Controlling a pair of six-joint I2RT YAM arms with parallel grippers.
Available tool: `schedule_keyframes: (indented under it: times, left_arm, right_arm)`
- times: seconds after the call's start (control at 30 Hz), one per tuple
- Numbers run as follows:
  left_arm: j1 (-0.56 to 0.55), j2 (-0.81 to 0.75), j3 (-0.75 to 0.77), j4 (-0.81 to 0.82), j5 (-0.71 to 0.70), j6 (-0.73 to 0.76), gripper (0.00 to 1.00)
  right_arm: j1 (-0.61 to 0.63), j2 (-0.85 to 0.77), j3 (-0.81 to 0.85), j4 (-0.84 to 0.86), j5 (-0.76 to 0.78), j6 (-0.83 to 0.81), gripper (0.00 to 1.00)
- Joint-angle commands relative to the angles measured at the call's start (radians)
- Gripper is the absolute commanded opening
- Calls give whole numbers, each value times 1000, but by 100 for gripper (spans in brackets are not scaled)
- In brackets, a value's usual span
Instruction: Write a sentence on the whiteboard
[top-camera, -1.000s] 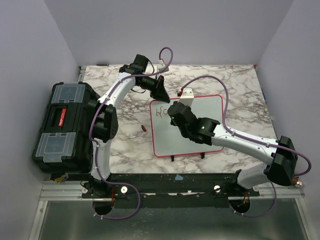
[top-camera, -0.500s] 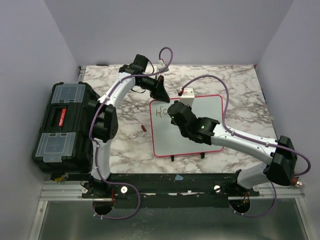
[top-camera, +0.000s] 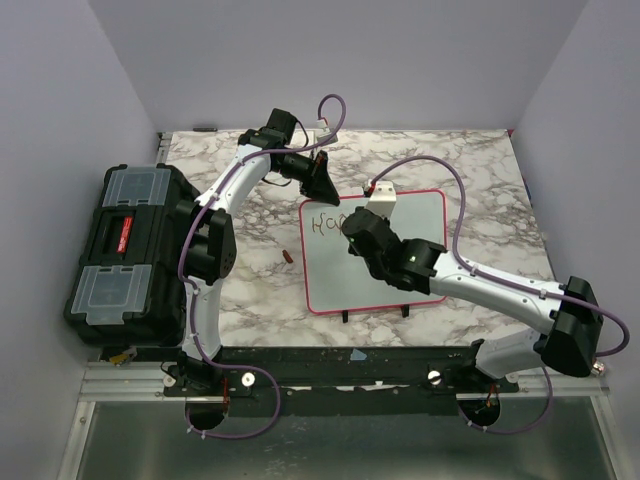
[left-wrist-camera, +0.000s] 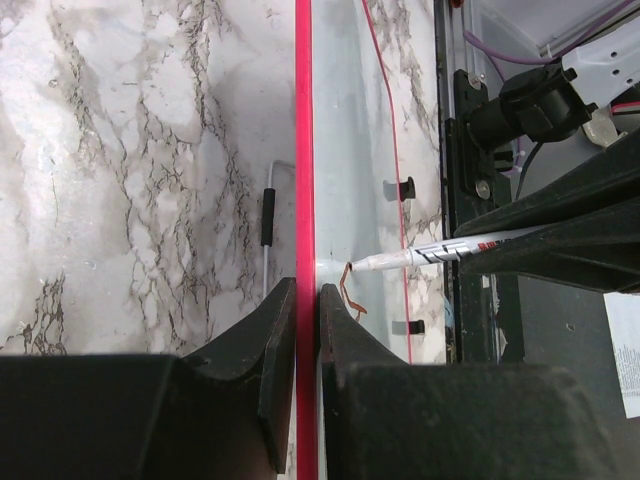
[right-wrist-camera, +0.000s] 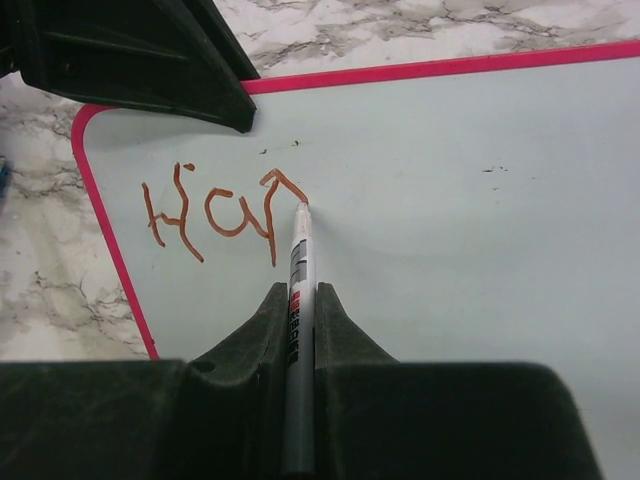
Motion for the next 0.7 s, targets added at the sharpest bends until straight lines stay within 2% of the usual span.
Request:
schedule_keyframes:
  times: [0.0,0.43,0.67]
  left_arm:
    - [9,-50,1,35,53,30,0]
    - [9,-50,2,33,52,32,0]
    - [9,-50,2,35,51,32,0]
  right_arm:
    - [-9,-9,-23,-12,-56,10,1]
    - [-9,42,40,37,-73,-36,1]
    - [-8,2,37,65,-66,-53,1]
